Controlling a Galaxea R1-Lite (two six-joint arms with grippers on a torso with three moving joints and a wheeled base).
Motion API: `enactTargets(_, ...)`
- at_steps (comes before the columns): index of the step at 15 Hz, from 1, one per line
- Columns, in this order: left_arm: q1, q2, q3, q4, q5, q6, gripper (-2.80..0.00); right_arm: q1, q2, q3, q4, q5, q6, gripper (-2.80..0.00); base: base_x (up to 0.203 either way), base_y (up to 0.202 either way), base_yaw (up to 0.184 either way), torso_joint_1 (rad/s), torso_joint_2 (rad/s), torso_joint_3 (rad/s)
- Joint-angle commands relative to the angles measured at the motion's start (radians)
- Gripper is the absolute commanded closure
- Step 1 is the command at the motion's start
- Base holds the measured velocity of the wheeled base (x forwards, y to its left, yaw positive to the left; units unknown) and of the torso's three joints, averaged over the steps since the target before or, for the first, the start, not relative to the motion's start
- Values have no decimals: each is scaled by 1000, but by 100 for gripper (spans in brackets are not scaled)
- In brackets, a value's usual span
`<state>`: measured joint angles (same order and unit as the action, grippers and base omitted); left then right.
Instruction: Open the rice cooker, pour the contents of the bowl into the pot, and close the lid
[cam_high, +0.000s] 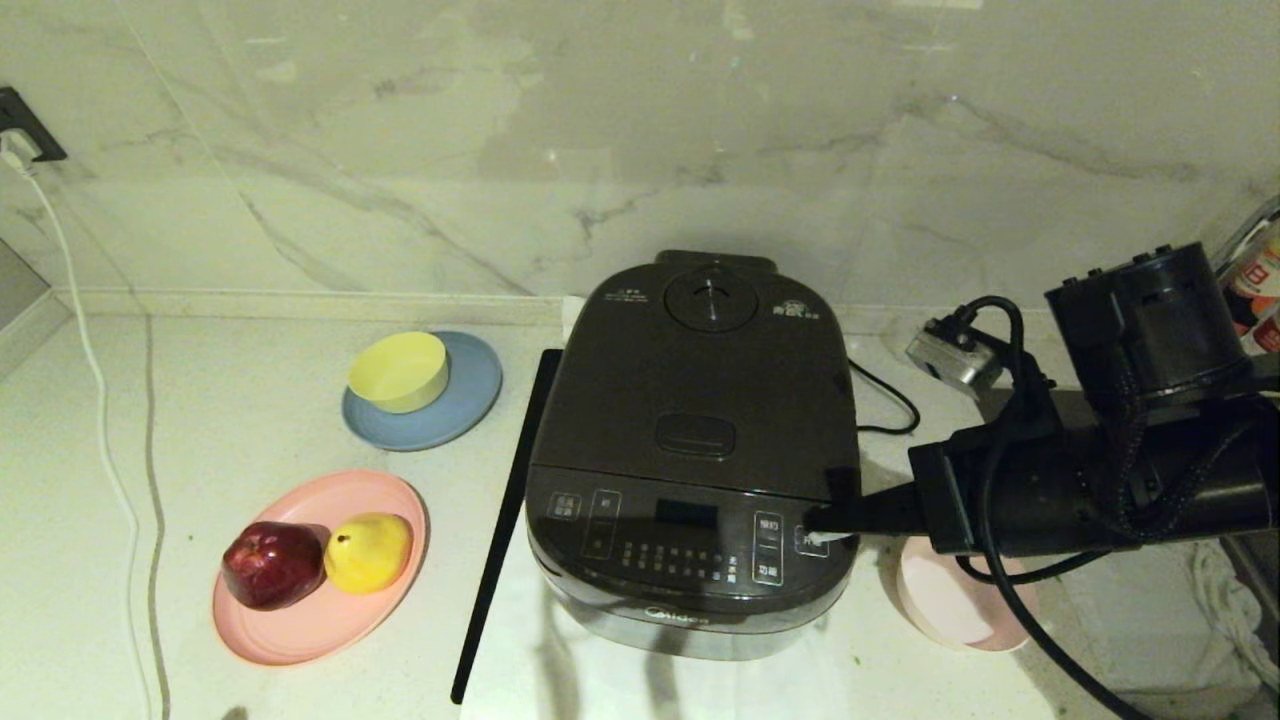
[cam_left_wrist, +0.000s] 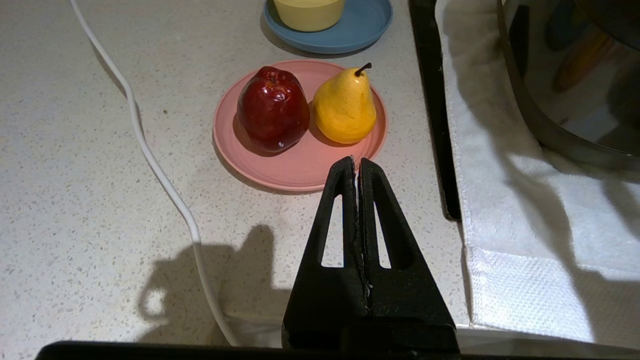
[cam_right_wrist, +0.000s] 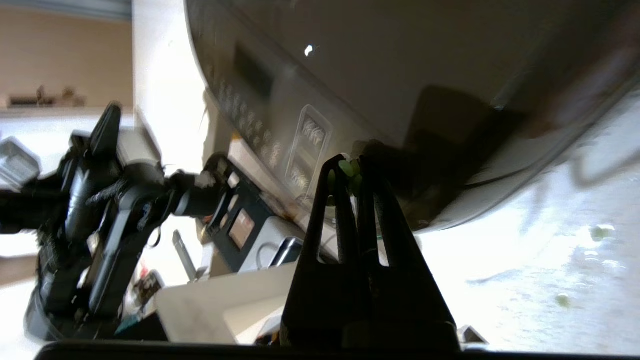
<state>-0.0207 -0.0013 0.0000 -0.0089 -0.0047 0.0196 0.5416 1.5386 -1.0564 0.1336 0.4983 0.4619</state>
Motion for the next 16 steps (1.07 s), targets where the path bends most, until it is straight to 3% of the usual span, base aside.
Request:
enactTargets(1, 1, 0, 9, 0, 0, 0, 0, 0, -49, -23, -8, 8, 6, 0, 0, 0, 0, 0, 0, 0)
enactTargets(7, 0, 0, 9, 0, 0, 0, 0, -38, -217, -48, -2, -19, 5, 0, 0, 0, 0, 0, 0, 0)
enactTargets(10, -1, 0, 9, 0, 0, 0, 0, -93, -314, -47, 10, -197, 1, 0, 0, 0, 0, 0, 0, 0)
enactTargets(13, -1, 0, 9, 0, 0, 0, 0, -160, -447, -56, 95, -438, -27, 0, 0, 0, 0, 0, 0, 0)
enactTargets(16, -1, 0, 9, 0, 0, 0, 0, -231, -645, -17, 181, -649, -165, 0, 0, 0, 0, 0, 0, 0)
